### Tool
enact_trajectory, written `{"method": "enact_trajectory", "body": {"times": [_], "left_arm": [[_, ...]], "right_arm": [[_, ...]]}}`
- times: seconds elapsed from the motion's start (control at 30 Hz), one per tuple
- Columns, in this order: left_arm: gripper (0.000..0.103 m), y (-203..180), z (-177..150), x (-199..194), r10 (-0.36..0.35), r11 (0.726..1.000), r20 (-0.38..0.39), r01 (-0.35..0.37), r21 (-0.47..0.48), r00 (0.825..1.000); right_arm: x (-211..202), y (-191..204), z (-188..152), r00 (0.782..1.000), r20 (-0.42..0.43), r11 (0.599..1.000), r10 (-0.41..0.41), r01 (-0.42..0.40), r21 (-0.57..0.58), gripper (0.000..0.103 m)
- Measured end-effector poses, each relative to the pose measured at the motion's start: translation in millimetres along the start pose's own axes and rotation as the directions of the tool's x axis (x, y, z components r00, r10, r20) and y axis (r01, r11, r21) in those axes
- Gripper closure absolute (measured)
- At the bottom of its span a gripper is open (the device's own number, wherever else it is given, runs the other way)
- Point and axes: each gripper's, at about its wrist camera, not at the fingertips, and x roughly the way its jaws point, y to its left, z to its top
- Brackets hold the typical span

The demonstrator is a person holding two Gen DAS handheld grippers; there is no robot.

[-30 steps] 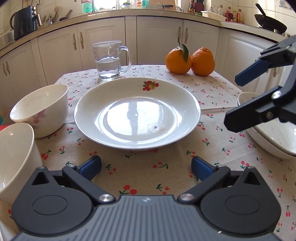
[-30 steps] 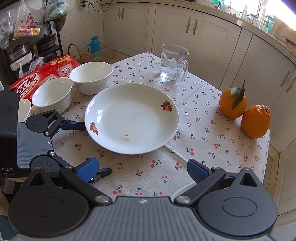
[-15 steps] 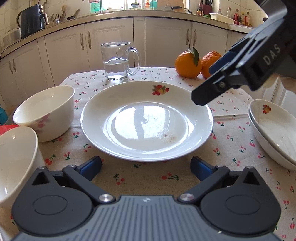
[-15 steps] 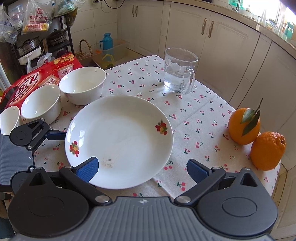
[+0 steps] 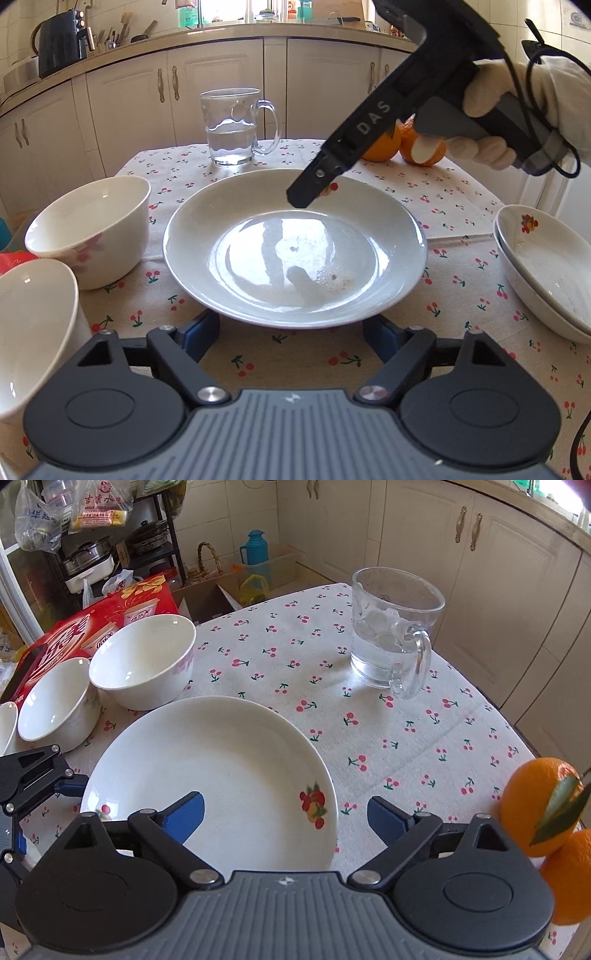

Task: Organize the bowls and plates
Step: 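Lift the flowered plate with the right tool and carry it toward the stacked plates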

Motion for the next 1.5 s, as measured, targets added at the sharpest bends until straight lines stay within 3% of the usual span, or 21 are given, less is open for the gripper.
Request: {"method": "enact_trajectory", "body": {"times": [0.2, 0.63, 1.07, 1.5], "left_arm": [[0.02, -0.2, -0.3, -0.2, -0.005, 1.0, 0.003, 0.005, 0.01, 1.0], [0.021, 1.0, 0.6, -0.7, -0.01, 1.0, -0.001, 0.01, 0.027, 1.0], [0.023, -0.2, -1.1, -8.0, -0.022, 0.996, -0.019, 0.024, 0.081, 1.0], [0.024, -9.4, -7.7, -44.7, -0.073, 0.986, -0.031, 0.077, 0.146, 0.997]], "right_arm": [[22.3, -10.8, 15.4, 0.997, -0.027, 0.997, 0.073, -0.073, -0.007, 0.021], [34.0, -22.7, 14.6, 0.973, -0.05, 0.974, 0.223, -0.221, 0.041, 0.025], [21.8, -16.8, 5.3, 0.977, -0.037, 0.976, 0.21, -0.207, 0.064, 0.025], [-11.4, 5.9, -19.3, 0.98, -0.001, 0.974, 0.197, -0.195, 0.111, 0.025]]}}
